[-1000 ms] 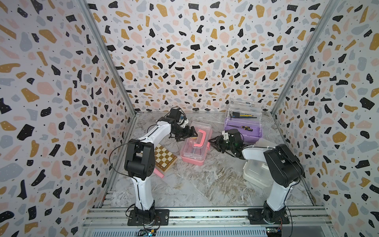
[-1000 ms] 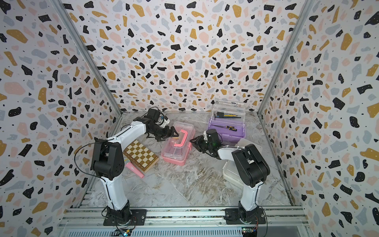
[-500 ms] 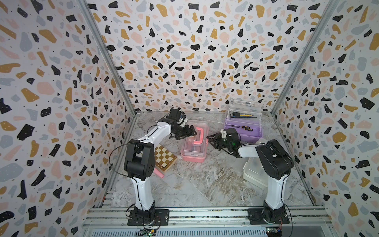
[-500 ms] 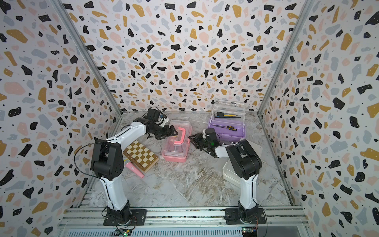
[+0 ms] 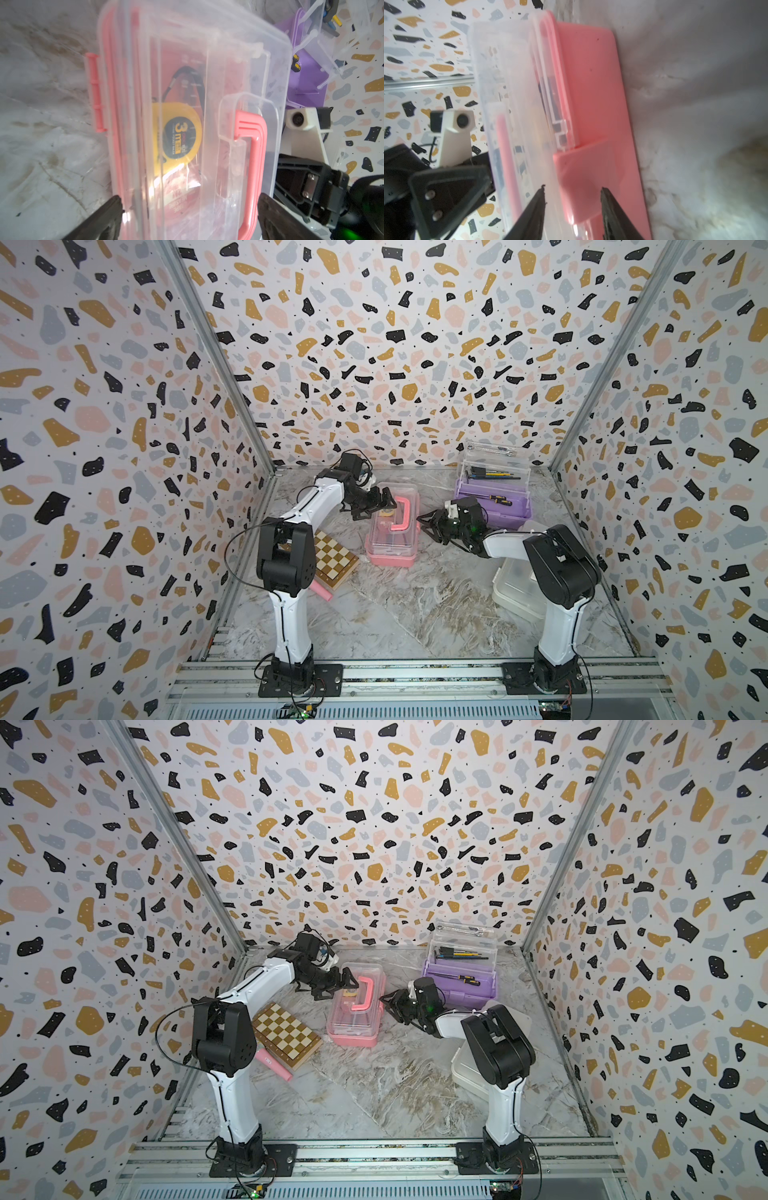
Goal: Close toolboxes
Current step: Fasten the toolbox latch on the toolbox, then move the toolbox to the center of the board.
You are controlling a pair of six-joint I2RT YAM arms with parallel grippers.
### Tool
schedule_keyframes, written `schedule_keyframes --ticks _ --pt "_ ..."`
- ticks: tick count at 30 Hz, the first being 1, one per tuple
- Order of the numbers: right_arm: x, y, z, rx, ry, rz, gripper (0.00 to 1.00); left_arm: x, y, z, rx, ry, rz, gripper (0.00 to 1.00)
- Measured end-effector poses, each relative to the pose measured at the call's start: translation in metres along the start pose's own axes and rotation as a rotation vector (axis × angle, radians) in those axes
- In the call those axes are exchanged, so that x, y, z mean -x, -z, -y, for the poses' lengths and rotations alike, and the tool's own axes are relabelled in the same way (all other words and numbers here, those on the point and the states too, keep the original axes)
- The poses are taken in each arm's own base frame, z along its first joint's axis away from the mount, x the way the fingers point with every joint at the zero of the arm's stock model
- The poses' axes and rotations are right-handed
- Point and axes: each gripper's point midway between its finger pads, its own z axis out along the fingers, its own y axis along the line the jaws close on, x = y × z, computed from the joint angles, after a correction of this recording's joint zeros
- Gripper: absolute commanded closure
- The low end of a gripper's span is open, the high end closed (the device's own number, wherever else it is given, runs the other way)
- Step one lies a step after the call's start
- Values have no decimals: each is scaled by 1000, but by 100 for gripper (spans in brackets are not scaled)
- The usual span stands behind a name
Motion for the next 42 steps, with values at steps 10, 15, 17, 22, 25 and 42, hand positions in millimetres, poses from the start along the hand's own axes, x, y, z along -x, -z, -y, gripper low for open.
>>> schedule_keyframes --ticks 10,15,17,22,25,42 --pt "-14 31 -56 -43 238 -54 42 29 78 26 -72 3 161 1" --pt "-32 17 -55 -82 273 -117 46 1 89 38 -125 14 150 1" --pt "-38 5 -51 -105 279 -144 48 -7 90 39 -136 17 145 1" --pt "-43 -27 -45 -143 286 -200 56 -19 92 41 -161 15 145 1" --pt "-47 -53 -56 -136 307 -234 58 -23 96 45 -181 12 154 1" --pt "-29 -44 -63 -315 468 -155 49 -25 106 59 -235 14 184 1"
